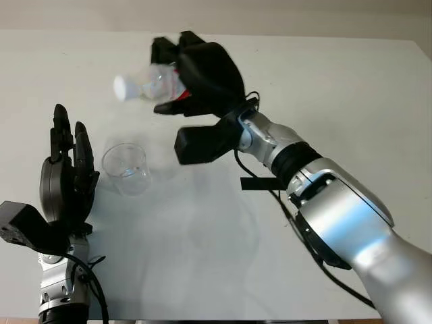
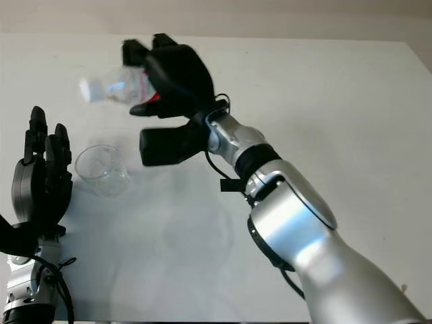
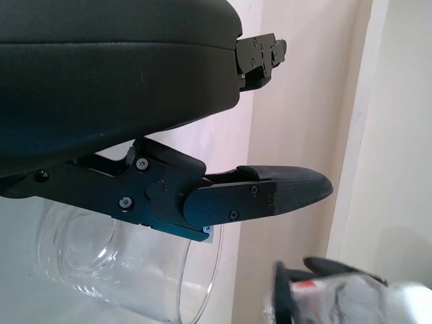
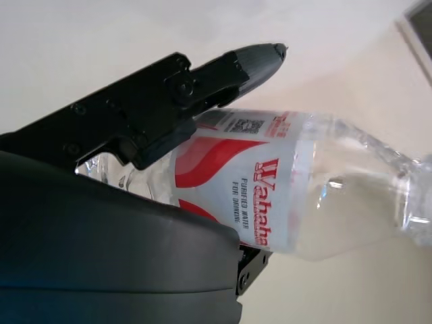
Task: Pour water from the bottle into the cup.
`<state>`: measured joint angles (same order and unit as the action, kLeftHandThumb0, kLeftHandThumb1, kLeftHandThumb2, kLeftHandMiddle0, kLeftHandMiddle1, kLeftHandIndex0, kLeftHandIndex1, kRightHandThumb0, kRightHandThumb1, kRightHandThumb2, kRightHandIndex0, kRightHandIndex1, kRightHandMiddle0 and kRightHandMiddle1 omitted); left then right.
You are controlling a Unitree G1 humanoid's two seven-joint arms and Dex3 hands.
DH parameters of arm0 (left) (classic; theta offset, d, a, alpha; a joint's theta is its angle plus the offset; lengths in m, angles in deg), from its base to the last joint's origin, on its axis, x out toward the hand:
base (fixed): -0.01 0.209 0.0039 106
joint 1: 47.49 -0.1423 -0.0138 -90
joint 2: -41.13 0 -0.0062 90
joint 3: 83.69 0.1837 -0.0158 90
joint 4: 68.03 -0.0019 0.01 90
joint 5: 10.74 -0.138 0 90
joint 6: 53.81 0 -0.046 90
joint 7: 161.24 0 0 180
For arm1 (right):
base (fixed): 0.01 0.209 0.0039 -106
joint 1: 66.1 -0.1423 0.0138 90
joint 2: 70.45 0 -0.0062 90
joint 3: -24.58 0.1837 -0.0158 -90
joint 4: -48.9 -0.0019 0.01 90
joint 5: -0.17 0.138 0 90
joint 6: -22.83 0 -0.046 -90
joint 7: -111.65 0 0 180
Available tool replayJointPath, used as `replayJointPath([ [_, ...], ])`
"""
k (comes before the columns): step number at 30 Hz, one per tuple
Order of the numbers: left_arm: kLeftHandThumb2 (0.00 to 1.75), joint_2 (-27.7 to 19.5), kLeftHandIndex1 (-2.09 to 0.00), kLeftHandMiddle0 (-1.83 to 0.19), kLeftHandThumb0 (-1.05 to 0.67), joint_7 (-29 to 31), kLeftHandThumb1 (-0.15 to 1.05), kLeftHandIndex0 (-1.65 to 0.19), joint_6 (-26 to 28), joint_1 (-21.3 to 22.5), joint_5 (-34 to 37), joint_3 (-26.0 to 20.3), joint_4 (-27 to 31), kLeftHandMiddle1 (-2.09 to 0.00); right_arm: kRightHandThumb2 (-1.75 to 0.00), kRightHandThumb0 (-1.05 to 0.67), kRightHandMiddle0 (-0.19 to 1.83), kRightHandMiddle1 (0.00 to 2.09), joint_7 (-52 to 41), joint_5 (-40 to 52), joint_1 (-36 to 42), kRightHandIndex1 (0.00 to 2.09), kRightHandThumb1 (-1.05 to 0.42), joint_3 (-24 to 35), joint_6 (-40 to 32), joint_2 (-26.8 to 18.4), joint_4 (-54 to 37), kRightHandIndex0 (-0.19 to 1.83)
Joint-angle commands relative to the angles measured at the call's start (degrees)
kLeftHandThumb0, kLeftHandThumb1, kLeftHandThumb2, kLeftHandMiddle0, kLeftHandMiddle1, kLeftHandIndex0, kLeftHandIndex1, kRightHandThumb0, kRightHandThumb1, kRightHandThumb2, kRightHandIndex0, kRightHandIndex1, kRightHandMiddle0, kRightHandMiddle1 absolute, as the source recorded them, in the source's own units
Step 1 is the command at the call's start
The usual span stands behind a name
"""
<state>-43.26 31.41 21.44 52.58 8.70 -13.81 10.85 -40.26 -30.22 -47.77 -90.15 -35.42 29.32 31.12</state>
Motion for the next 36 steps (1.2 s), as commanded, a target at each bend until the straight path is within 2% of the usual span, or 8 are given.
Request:
replayJointPath([
  [1,0.51,0.7,-0.05,0.13,-0.71,0.5,1.05,0.14,0.0,-0.8,0.4,0.3,-2.1,-0.05,-0.31,-0.37,0.95,2.09,-5.7,6.1,2.4,2.09,-1.05,5.5,2.1,-1.0,-2.8,1.16],
  [4,0.52,0.6,-0.06,0.13,-0.71,0.5,1.05,0.13,0.0,-0.4,0.5,0.0,-2.3,-0.05,-0.33,-0.35,0.93,2.09,-15.5,14.6,6.5,2.09,-1.05,11.6,2.3,-1.7,-7.1,1.11],
  [10,0.54,0.1,-0.05,0.14,-0.7,1.0,1.05,0.15,-0.5,-0.1,0.0,0.0,-3.3,-0.05,-0.39,-0.34,0.85,2.09,-31.0,25.5,16.8,2.09,-1.05,18.6,-2.7,-4.5,-19.9,1.06],
  [16,0.53,0.3,-0.04,0.14,-0.71,0.9,1.05,0.16,0.0,0.4,0.2,0.2,-3.4,-0.05,-0.42,-0.34,0.71,2.09,-45.4,37.7,29.2,2.09,-1.05,24.5,-20.0,-6.9,-38.1,1.09],
  [19,0.53,0.4,-0.04,0.15,-0.72,1.1,1.05,0.17,0.4,0.6,0.5,0.3,-3.6,-0.05,-0.4,-0.37,0.64,2.09,-47.7,40.2,34.5,2.09,-1.05,26.1,-27.5,-8.0,-46.2,1.03],
  [24,0.52,0.3,-0.05,0.15,-0.73,0.8,1.05,0.17,0.3,0.6,0.1,0.4,-3.1,-0.05,-0.4,-0.38,0.61,2.09,-52.0,43.4,41.3,2.09,-1.05,27.9,-34.1,-9.8,-55.8,0.95],
  [31,0.54,0.0,-0.04,0.17,-0.72,1.1,1.05,0.19,0.6,0.5,0.3,0.5,-2.7,-0.05,-0.38,-0.43,0.59,2.09,-50.4,42.1,48.5,2.09,-1.05,28.2,-39.0,-10.3,-66.3,0.93],
  [36,0.54,-0.1,-0.04,0.17,-0.72,1.2,1.05,0.19,0.3,0.5,0.3,0.3,-3.1,-0.05,-0.39,-0.42,0.61,2.09,-49.0,41.5,50.3,2.09,-1.05,27.6,-41.1,-9.3,-68.5,0.99],
])
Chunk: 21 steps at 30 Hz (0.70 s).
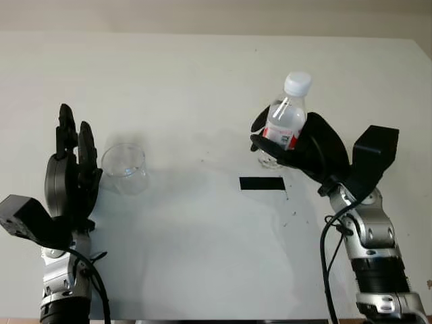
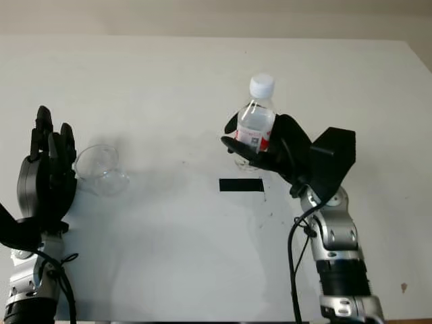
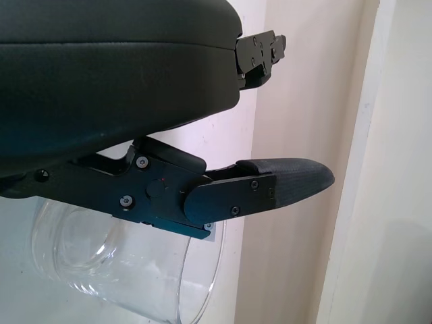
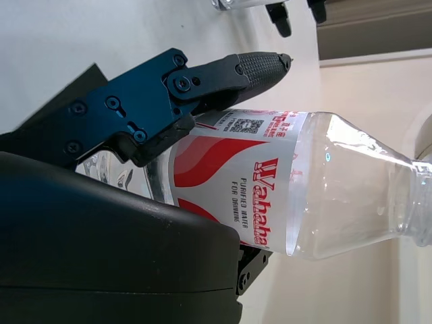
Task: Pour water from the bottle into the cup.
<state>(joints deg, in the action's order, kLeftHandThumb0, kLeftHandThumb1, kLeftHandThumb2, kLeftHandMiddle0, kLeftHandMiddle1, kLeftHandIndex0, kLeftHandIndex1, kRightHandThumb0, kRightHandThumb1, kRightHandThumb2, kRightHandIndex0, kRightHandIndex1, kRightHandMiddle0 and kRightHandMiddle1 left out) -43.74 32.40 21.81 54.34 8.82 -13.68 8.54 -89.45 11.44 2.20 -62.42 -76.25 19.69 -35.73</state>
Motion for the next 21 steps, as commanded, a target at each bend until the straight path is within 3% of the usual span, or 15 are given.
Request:
replayJointPath([
  [1,0.54,0.4,-0.04,0.17,-0.72,0.3,1.05,0.18,-0.1,-1.3,0.2,0.1,-0.9,-0.05,-0.39,-0.43,0.62,2.09,0.3,-0.3,0.4,2.09,-1.05,-0.2,-0.3,0.4,-1.5,1.0],
  [21,0.56,0.1,-0.05,0.17,-0.71,0.6,1.05,0.19,0.2,-1.7,0.8,-0.3,-0.3,-0.05,-0.41,-0.44,0.64,2.09,-0.9,-0.8,1.9,2.09,-1.05,-0.9,-1.0,2.1,-0.1,1.04],
])
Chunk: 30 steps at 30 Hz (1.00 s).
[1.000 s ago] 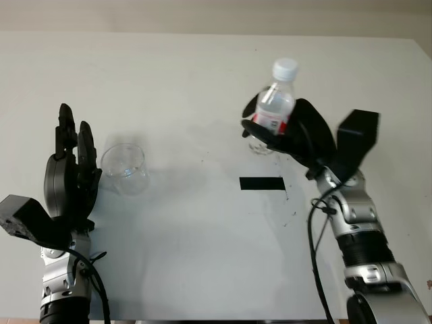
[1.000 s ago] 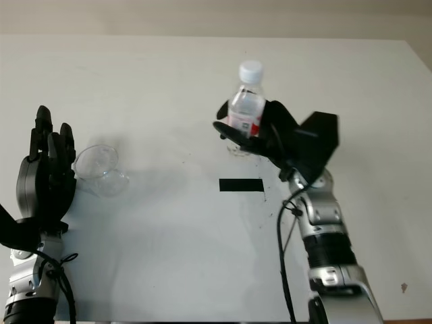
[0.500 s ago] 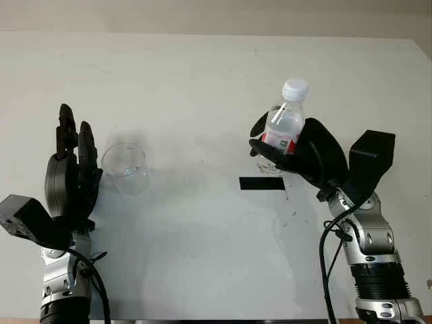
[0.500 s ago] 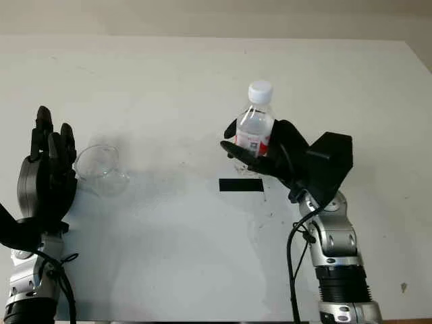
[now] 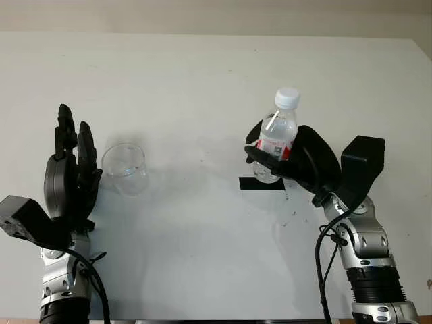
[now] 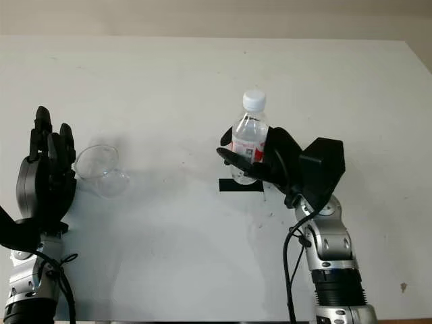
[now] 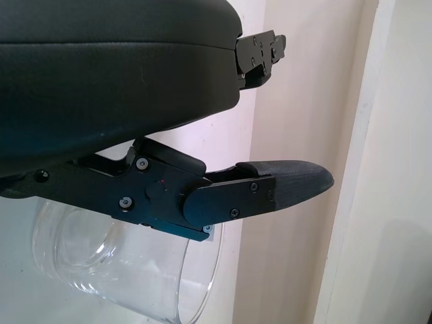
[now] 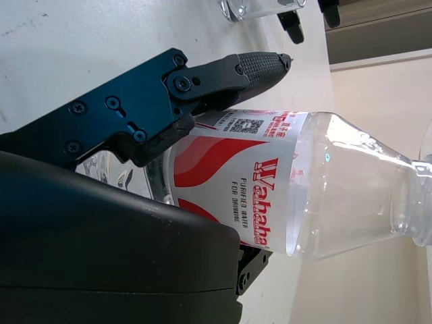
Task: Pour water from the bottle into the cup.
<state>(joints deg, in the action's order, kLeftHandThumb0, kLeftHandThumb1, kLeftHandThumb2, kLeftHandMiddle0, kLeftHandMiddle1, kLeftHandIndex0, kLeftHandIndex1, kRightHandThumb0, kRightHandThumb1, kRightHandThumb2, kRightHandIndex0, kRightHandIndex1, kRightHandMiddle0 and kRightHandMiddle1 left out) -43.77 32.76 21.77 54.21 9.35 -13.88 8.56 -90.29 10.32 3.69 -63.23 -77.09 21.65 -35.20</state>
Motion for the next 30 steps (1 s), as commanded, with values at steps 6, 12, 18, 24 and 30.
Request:
replayJointPath([
  [6,0.56,-0.3,-0.05,0.16,-0.71,0.6,1.05,0.18,0.2,-1.4,0.1,-0.1,-0.8,-0.06,-0.41,-0.44,0.63,2.09,0.6,-0.1,1.0,2.09,-1.05,0.0,0.8,1.0,0.0,1.04],
  [12,0.55,-0.1,-0.05,0.16,-0.71,0.9,1.05,0.18,-0.1,-1.4,0.3,-0.2,-1.3,-0.05,-0.41,-0.46,0.61,2.09,0.5,-1.0,2.4,2.09,-1.05,-0.5,2.4,1.0,0.1,1.01],
  [18,0.54,0.1,-0.05,0.16,-0.71,1.3,1.05,0.18,-0.2,-1.5,0.7,-0.3,-1.1,-0.05,-0.4,-0.46,0.54,2.09,0.6,-2.3,5.1,2.09,-1.05,-1.1,6.8,1.4,1.1,0.94],
  [24,0.54,0.0,-0.06,0.16,-0.72,0.8,1.05,0.18,0.4,-1.7,0.4,-0.2,-0.7,-0.05,-0.38,-0.46,0.55,2.09,1.7,-4.3,6.8,2.09,-1.05,-2.0,11.6,2.3,3.3,0.92],
  [30,0.56,-0.5,-0.05,0.16,-0.71,1.3,1.05,0.18,0.5,-1.5,0.5,-0.4,-1.0,-0.05,-0.33,-0.47,0.51,2.09,1.5,-5.0,7.3,2.09,-1.05,-2.5,14.7,2.5,5.3,0.82],
])
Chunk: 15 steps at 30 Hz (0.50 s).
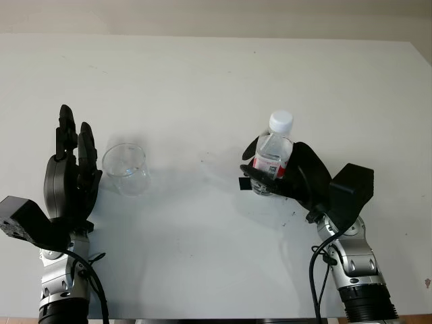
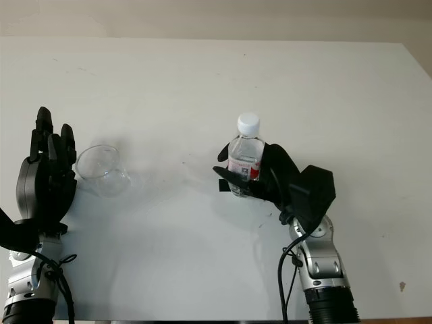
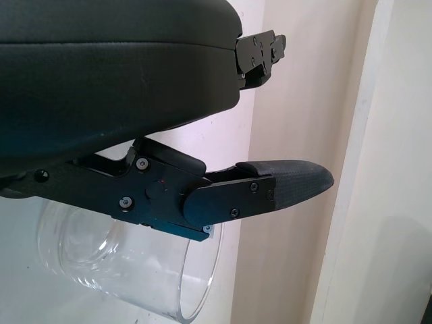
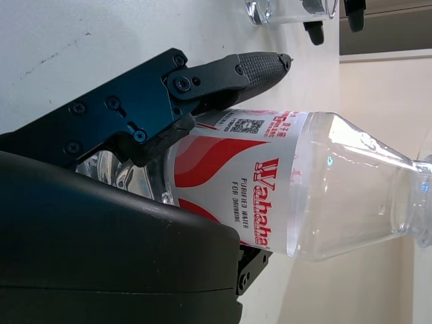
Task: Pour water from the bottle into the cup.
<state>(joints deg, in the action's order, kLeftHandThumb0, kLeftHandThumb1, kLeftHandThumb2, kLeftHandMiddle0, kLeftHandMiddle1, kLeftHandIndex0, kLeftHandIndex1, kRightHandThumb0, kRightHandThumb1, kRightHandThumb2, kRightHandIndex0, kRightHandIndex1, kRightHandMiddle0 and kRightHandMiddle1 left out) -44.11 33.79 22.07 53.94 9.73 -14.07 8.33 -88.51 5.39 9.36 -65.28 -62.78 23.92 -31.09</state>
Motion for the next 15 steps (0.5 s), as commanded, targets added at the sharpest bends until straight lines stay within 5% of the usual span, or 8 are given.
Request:
replayJointPath([
  [1,0.56,-0.3,-0.05,0.16,-0.7,0.3,1.05,0.18,0.2,-1.3,0.1,-0.2,-0.8,-0.05,-0.31,-0.48,0.49,2.09,-0.4,0.0,1.7,2.09,-1.05,-0.5,0.8,0.3,1.5,0.77],
  [7,0.55,-0.5,-0.06,0.16,-0.7,0.6,1.05,0.17,1.0,-1.2,0.8,-0.5,-0.7,-0.06,-0.17,-0.51,0.2,2.01,-2.7,2.8,1.8,2.04,-1.05,0.2,1.5,1.4,3.5,0.42],
  [15,0.54,-0.6,-0.05,0.16,-0.71,0.5,1.05,0.18,1.7,-1.5,0.7,-0.8,0.0,-0.05,-0.1,-0.52,0.17,1.67,-2.7,3.4,2.6,1.83,-1.05,0.2,3.2,2.3,4.6,0.28],
])
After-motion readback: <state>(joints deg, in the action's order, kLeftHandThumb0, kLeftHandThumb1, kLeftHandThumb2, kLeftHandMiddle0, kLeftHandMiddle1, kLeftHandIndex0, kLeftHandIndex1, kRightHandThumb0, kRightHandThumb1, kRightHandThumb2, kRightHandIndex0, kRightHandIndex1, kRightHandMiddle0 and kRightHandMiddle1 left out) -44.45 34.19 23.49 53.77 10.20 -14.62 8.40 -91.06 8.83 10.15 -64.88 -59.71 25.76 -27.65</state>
